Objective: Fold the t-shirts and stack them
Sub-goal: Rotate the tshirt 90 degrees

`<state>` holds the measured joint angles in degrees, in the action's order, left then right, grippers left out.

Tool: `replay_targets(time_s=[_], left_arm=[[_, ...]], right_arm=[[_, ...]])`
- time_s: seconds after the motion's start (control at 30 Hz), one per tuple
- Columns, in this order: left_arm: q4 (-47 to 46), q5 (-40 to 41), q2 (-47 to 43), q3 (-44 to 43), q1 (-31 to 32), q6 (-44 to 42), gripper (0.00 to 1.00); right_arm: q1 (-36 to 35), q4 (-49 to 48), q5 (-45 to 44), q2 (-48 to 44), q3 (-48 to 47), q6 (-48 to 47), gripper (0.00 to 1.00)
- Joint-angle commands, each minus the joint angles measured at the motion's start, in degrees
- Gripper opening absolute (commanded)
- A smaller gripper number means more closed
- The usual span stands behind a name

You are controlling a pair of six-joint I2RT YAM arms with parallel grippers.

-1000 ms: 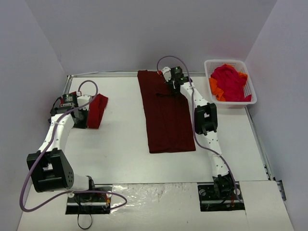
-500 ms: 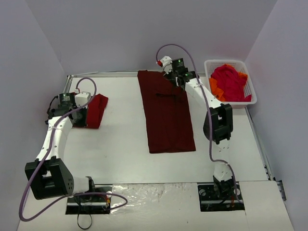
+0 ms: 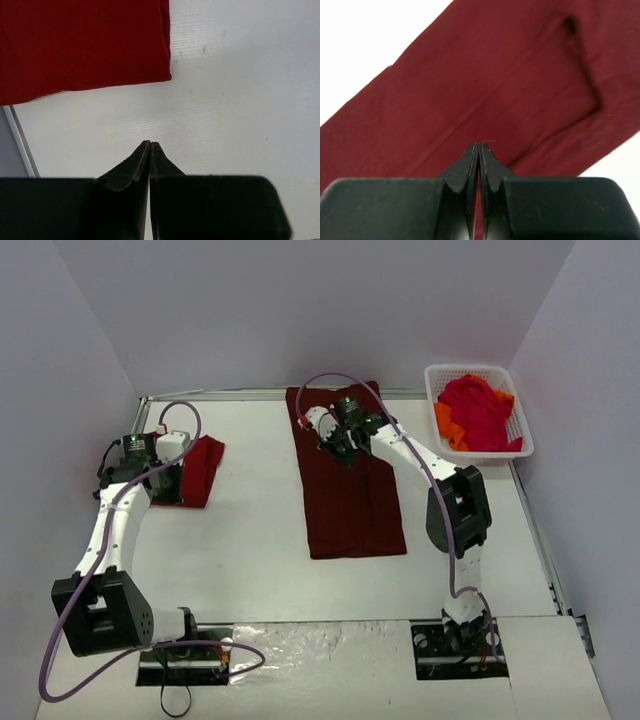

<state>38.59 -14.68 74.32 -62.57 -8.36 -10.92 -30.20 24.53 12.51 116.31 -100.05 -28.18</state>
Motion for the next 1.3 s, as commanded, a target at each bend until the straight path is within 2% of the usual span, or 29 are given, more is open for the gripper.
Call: replay_targets(time_s=[0.0, 0.7, 1.27], left_arm=[[-0.4, -0.8, -1.7, -0.8, 0.2, 0.0, 0.02], [-0.7, -1.2, -1.4, -0.5, 0.2, -0.1, 0.02], [-0.5, -2.0, -0.9, -0.9, 0.2, -0.2, 0.02]], right_arm=[[-1.2, 4.8, 3.0, 1.1, 0.4, -1.4, 0.00], [-5.0, 7.8, 7.0, 10.9, -0.1, -2.2, 0.00], [-5.6, 11.3, 6.3, 23.1, -13.8, -1.8, 0.00]])
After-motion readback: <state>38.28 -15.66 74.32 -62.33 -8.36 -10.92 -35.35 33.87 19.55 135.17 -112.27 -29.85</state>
